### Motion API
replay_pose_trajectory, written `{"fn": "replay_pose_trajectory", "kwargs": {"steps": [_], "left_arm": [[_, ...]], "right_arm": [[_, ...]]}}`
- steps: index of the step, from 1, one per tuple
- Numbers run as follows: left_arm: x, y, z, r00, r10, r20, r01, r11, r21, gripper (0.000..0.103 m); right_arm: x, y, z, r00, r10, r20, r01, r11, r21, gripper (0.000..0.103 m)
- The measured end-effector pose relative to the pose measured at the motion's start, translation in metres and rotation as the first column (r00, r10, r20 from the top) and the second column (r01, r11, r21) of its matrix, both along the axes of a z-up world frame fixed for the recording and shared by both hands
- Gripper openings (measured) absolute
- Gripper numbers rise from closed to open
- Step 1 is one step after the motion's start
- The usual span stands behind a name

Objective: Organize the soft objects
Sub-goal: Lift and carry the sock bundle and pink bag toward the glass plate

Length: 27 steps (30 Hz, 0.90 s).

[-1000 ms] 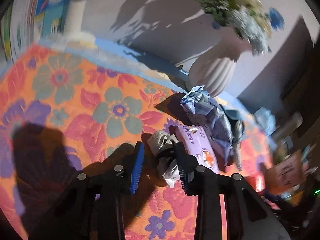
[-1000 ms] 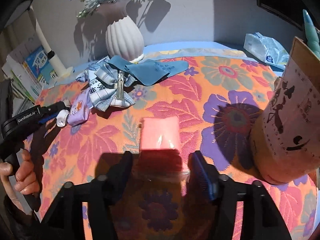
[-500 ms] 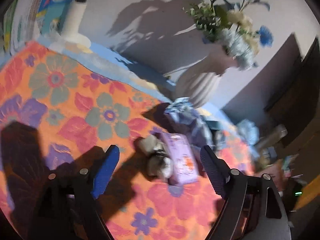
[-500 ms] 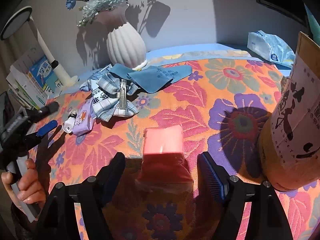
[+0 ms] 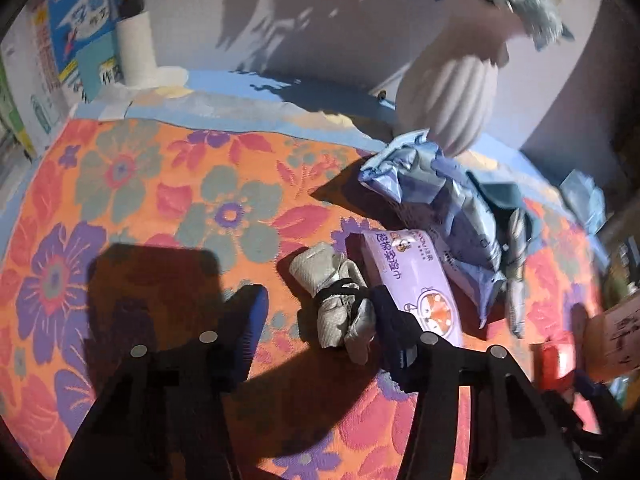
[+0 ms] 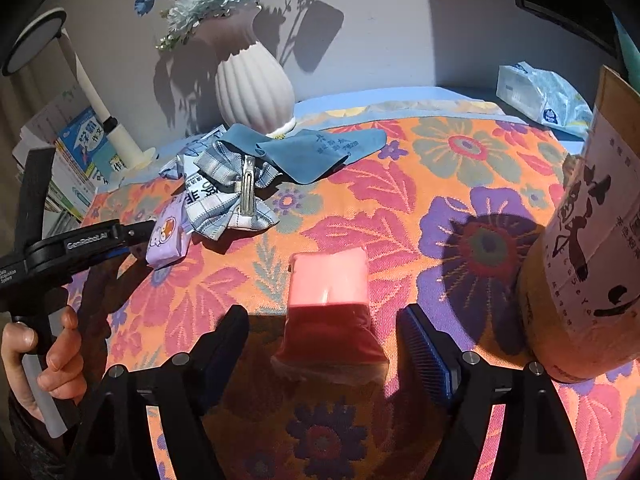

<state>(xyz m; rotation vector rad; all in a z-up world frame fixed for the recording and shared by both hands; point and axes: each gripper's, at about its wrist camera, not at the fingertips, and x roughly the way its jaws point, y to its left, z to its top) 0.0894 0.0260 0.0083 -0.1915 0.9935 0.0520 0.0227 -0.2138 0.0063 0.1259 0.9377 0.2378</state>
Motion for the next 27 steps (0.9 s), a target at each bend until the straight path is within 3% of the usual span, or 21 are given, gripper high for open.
{"fn": "replay_pose_trajectory", "kwargs": {"steps": [2, 3, 8, 12, 17, 27], "left_arm": [[-0.002, -0.008, 0.000, 0.999, -0.030, 0.015, 0.029, 0.999, 0.023, 0.028], [-0.005, -0.010, 0.001, 0.999, -0.045, 0.017, 0.044, 0.999, 0.007, 0.024], [-0.028, -0.011, 0.012, 0.999, -0.026, 0.046, 0.023, 0.999, 0.048, 0.024], [-0.059, -0.018, 0.027, 0.996, -0.006, 0.090, -0.002, 0.997, 0.083, 0.024], [-0.092, -0.027, 0.044, 0.991, -0.001, 0.132, -0.009, 0.997, 0.080, 0.024], [-0.146, -0.074, 0.079, 0.971, -0.066, 0.228, 0.043, 0.993, 0.106, 0.024]], "right_arm": [[0.002, 0.005, 0.000, 1.000, -0.002, 0.000, 0.002, 1.000, -0.031, 0.078], [0.003, 0.008, 0.000, 1.000, 0.002, 0.001, -0.002, 0.999, -0.045, 0.080], [0.001, 0.007, -0.001, 1.000, -0.014, 0.008, 0.014, 0.998, -0.064, 0.077], [0.000, -0.001, -0.001, 0.998, -0.056, 0.014, 0.057, 0.995, -0.079, 0.052], [-0.013, -0.010, 0.001, 0.999, -0.054, -0.007, 0.054, 0.998, -0.041, 0.051], [-0.063, -0.020, 0.002, 0.999, -0.026, -0.019, 0.024, 0.996, -0.080, 0.051]]}}
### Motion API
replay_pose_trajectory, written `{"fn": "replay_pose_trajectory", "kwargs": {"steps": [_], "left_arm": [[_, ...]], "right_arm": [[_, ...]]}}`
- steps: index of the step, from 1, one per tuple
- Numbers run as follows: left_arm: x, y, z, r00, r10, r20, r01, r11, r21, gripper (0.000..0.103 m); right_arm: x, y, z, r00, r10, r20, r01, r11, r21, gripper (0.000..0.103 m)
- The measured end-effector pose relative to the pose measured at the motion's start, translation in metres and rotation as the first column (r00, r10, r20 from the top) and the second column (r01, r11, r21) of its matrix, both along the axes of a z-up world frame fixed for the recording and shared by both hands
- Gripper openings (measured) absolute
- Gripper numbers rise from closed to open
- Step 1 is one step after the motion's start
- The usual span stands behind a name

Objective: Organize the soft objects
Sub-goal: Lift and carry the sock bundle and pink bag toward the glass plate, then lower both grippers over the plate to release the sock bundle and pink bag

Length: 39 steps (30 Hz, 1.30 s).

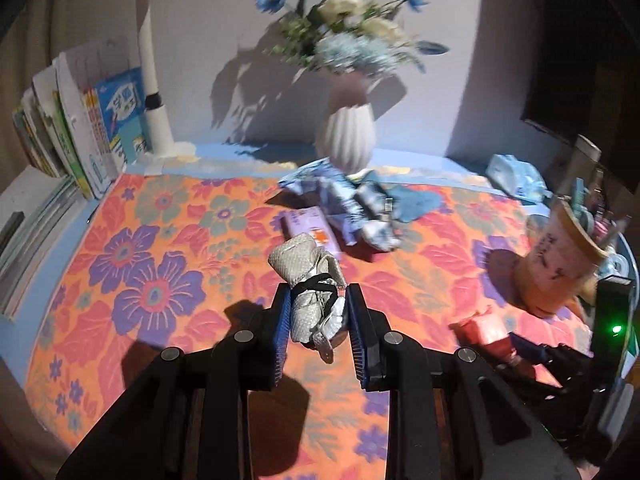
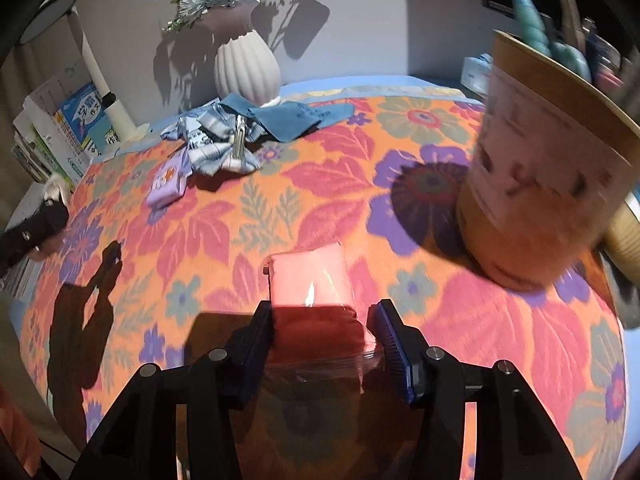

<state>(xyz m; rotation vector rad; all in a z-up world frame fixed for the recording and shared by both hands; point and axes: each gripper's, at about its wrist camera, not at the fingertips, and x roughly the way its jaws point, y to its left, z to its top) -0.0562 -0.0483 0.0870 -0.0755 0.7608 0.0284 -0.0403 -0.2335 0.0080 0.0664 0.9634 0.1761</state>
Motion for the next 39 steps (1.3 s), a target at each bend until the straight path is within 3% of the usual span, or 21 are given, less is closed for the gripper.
{"fn": "replay_pose_trajectory", "kwargs": {"steps": [14, 24, 30, 35, 39], "left_arm": [[-0.032, -0.082, 0.028, 0.985, -0.159, 0.063, 0.156, 0.987, 0.046, 0.024], [-0.041, -0.157, 0.037, 0.958, -0.277, 0.073, 0.271, 0.959, 0.085, 0.024], [-0.041, -0.195, 0.046, 0.937, -0.338, 0.084, 0.331, 0.939, 0.089, 0.024], [-0.032, -0.232, 0.066, 0.901, -0.420, 0.110, 0.417, 0.908, 0.046, 0.024], [-0.014, -0.271, 0.079, 0.842, -0.532, 0.096, 0.536, 0.844, -0.019, 0.024]], "right_arm": [[-0.043, -0.081, 0.020, 0.988, -0.151, -0.010, 0.152, 0.987, 0.052, 0.050], [-0.077, -0.140, 0.069, 0.968, -0.233, 0.091, 0.220, 0.967, 0.130, 0.050], [-0.096, -0.176, 0.104, 0.936, -0.297, 0.187, 0.273, 0.951, 0.143, 0.050], [-0.101, -0.222, 0.127, 0.882, -0.397, 0.253, 0.368, 0.917, 0.154, 0.050], [-0.096, -0.268, 0.141, 0.827, -0.493, 0.270, 0.453, 0.869, 0.199, 0.050]]}}
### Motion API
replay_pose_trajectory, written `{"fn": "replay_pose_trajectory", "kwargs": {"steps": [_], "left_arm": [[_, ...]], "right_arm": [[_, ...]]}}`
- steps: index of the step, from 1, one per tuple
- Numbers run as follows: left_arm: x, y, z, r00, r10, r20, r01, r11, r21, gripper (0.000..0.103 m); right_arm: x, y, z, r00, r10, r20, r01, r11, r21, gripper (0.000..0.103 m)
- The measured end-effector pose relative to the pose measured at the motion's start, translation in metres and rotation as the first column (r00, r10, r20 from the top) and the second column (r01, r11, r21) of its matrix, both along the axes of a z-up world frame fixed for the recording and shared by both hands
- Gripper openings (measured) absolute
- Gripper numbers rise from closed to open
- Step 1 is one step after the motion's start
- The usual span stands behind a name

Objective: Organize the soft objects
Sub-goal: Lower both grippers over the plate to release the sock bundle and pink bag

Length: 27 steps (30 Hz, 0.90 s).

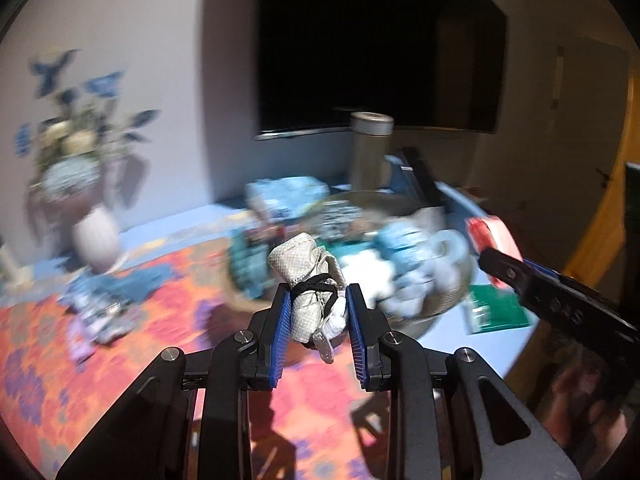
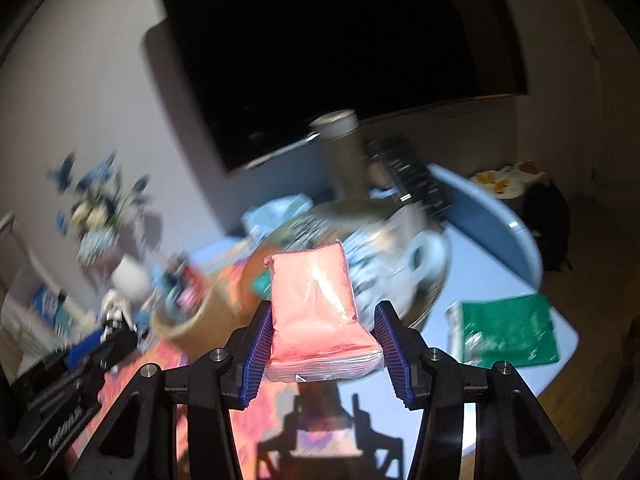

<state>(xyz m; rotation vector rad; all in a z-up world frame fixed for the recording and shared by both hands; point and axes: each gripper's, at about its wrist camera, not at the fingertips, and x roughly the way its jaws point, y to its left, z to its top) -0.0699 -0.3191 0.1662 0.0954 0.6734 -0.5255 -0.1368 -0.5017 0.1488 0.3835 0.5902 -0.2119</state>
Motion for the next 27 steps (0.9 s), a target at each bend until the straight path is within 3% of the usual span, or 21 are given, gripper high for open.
{"fn": "replay_pose_trajectory", "kwargs": {"steps": [2, 7, 11, 12, 13, 15, 17, 27], "left_arm": [[0.014, -0.019, 0.004, 0.998, -0.052, -0.043, 0.050, 0.998, -0.029, 0.024], [0.039, -0.058, 0.004, 0.993, -0.100, -0.055, 0.097, 0.994, -0.056, 0.024], [0.058, -0.081, -0.007, 0.994, -0.095, -0.053, 0.093, 0.995, -0.030, 0.025], [0.061, -0.084, -0.010, 0.994, -0.093, -0.051, 0.092, 0.995, -0.024, 0.027], [0.066, -0.087, -0.013, 0.994, -0.093, -0.052, 0.092, 0.996, -0.022, 0.039], [0.074, -0.090, -0.020, 0.993, -0.091, -0.071, 0.090, 0.996, -0.019, 0.051], [0.078, -0.090, -0.025, 0.994, -0.075, -0.074, 0.073, 0.997, -0.020, 0.069], [0.048, -0.082, -0.020, 0.992, -0.123, -0.017, 0.123, 0.992, -0.013, 0.069]], "right_arm": [[0.004, -0.018, 0.006, 0.999, -0.027, 0.020, 0.027, 0.999, 0.018, 0.050], [0.030, -0.053, 0.017, 0.997, -0.073, 0.040, 0.072, 0.997, 0.022, 0.050], [0.058, -0.069, 0.007, 0.998, -0.058, 0.011, 0.057, 0.996, 0.062, 0.050], [0.065, -0.072, 0.004, 0.999, -0.047, 0.007, 0.047, 0.996, 0.076, 0.050], [0.070, -0.074, 0.001, 0.999, -0.040, 0.004, 0.039, 0.995, 0.088, 0.053], [0.080, -0.080, -0.008, 0.999, -0.034, -0.008, 0.035, 0.990, 0.135, 0.075], [0.083, -0.086, -0.015, 0.999, -0.033, -0.005, 0.034, 0.985, 0.166, 0.077], [0.066, -0.087, -0.032, 0.998, -0.017, -0.054, 0.027, 0.982, 0.186, 0.077]]}}
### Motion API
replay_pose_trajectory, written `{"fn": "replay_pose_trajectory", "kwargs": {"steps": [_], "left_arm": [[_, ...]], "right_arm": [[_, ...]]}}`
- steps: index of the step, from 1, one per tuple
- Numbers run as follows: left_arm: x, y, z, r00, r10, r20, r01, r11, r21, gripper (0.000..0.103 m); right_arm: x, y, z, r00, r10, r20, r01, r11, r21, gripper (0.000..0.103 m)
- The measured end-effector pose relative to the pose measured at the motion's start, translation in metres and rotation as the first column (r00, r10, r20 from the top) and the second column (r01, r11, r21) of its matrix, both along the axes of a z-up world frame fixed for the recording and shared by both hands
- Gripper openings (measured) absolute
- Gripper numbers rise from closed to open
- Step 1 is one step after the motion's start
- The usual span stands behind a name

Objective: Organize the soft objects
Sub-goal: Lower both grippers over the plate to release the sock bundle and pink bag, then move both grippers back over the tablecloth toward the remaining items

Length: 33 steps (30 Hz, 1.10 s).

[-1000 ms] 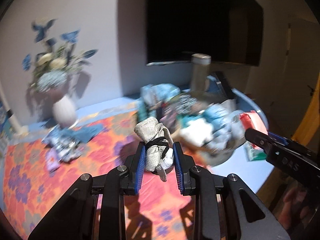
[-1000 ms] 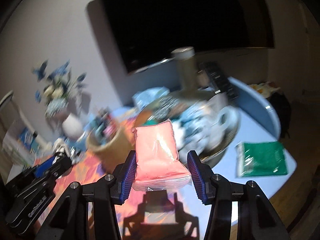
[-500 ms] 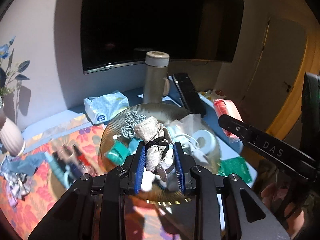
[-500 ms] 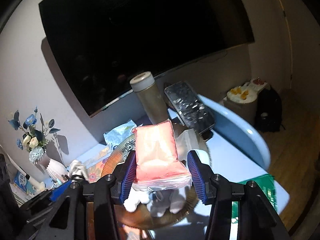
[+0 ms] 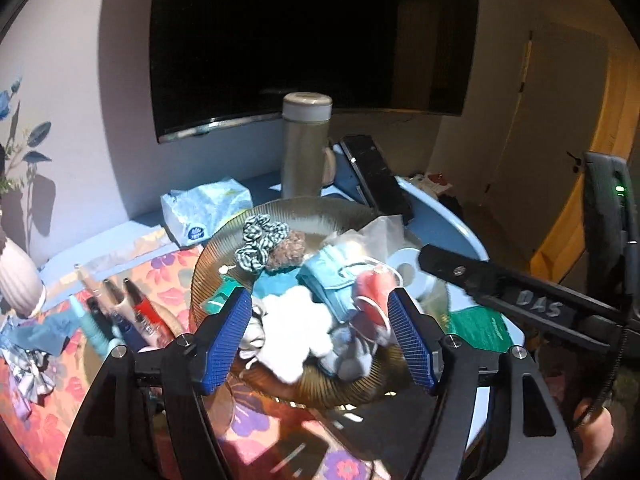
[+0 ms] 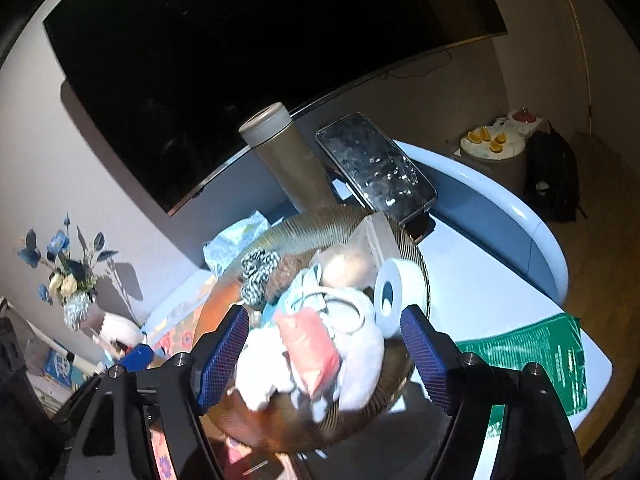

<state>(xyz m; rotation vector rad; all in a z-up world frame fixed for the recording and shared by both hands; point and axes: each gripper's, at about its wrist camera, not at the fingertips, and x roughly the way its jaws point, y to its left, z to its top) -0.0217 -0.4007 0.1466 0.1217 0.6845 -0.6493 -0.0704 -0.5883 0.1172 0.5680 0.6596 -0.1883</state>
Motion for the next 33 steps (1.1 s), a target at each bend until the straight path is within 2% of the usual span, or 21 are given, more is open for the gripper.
{"fn": "replay_pose_trajectory", "kwargs": {"steps": [6, 10, 13, 17, 21, 24, 27, 33], "left_arm": [[-0.025, 0.025, 0.018, 0.999, 0.017, 0.044, -0.017, 1.000, -0.007, 0.069], [-0.044, 0.063, 0.021, 0.990, 0.115, 0.084, -0.117, 0.993, 0.021, 0.069], [-0.052, 0.107, 0.015, 0.975, 0.211, 0.071, -0.213, 0.977, 0.020, 0.069], [-0.051, 0.173, 0.006, 0.931, 0.364, 0.026, -0.365, 0.931, 0.013, 0.069], [-0.052, 0.243, -0.008, 0.865, 0.501, -0.008, -0.501, 0.865, 0.024, 0.069], [-0.050, 0.285, -0.019, 0.824, 0.566, -0.038, -0.565, 0.824, 0.029, 0.069], [-0.048, 0.315, -0.027, 0.788, 0.615, -0.033, -0.613, 0.789, 0.049, 0.069], [-0.042, 0.359, -0.037, 0.753, 0.657, -0.032, -0.654, 0.753, 0.066, 0.069]], "right_arm": [[-0.016, 0.026, 0.012, 0.999, 0.033, 0.019, -0.032, 0.999, -0.033, 0.077], [-0.026, 0.048, 0.021, 0.996, 0.071, 0.049, -0.069, 0.997, -0.034, 0.077], [-0.030, 0.071, 0.025, 0.990, 0.124, 0.070, -0.121, 0.992, -0.040, 0.077], [-0.030, 0.111, 0.030, 0.975, 0.208, 0.076, -0.202, 0.977, -0.074, 0.077], [-0.028, 0.161, 0.034, 0.948, 0.307, 0.078, -0.298, 0.948, -0.113, 0.077], [-0.025, 0.195, 0.033, 0.928, 0.367, 0.063, -0.355, 0.923, -0.148, 0.079], [-0.018, 0.234, 0.028, 0.899, 0.436, 0.035, -0.424, 0.889, -0.175, 0.080], [-0.004, 0.297, 0.017, 0.849, 0.528, -0.034, -0.521, 0.823, -0.224, 0.080]]}}
